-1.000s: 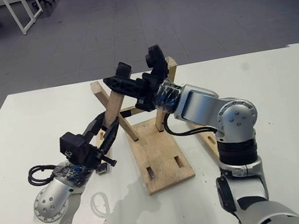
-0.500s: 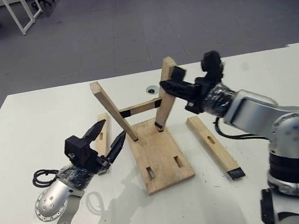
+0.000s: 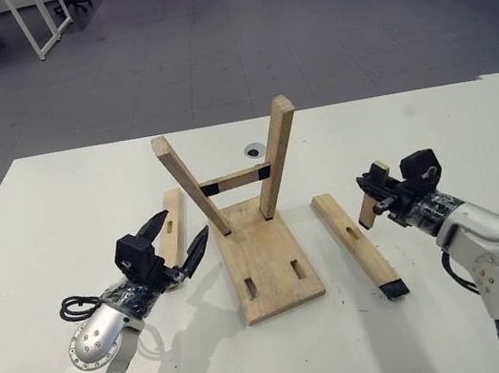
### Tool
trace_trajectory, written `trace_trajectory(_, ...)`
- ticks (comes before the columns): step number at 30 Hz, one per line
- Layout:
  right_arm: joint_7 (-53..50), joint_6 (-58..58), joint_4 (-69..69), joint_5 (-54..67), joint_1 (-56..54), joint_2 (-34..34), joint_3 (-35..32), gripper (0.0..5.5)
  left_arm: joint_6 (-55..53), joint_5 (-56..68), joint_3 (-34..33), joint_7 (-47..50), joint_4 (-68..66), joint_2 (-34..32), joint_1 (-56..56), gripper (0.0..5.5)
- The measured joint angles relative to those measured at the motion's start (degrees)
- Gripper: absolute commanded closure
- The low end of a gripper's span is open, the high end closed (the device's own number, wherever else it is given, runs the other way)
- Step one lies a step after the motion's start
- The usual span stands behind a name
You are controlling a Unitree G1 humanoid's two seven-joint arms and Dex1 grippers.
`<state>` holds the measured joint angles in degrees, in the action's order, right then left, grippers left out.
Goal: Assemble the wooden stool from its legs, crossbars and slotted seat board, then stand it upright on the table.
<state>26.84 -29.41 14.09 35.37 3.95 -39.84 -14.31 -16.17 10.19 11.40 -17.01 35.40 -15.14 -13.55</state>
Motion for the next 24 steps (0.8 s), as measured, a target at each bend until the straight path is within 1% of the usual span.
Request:
trace_trajectory(5,-2.47,-0.19,4.00,-2.21,0.47,3.72,1.11,5.10,0.18,-0.51,0.00,0.03,-0.76,0.05,0.05,1.42)
trace_trajectory(9,-3.72,-0.87,6.96,-3.37,1.03,4.91,1.16,5.10,0.21,-1.47,0.02,0.08,-0.78,0.07,0.04,1.42)
trace_trajectory(15,-4.90,-0.64,7.74,-6.05,3.98,7.45,1.43,5.10,0.21,-1.61,0.09,0.10,-0.78,0.15,0.04,1.42)
trace_trajectory(21,-5.25,2.08,7.05,-8.30,5.06,10.52,2.09,5.10,0.20,-1.61,0.08,-0.03,-0.80,0.12,0.07,1.42)
trace_trajectory(24,-6.14,6.65,5.80,-11.58,5.92,12.20,3.11,5.10,0.20,-1.66,0.09,-0.01,-0.84,0.12,0.08,1.42)
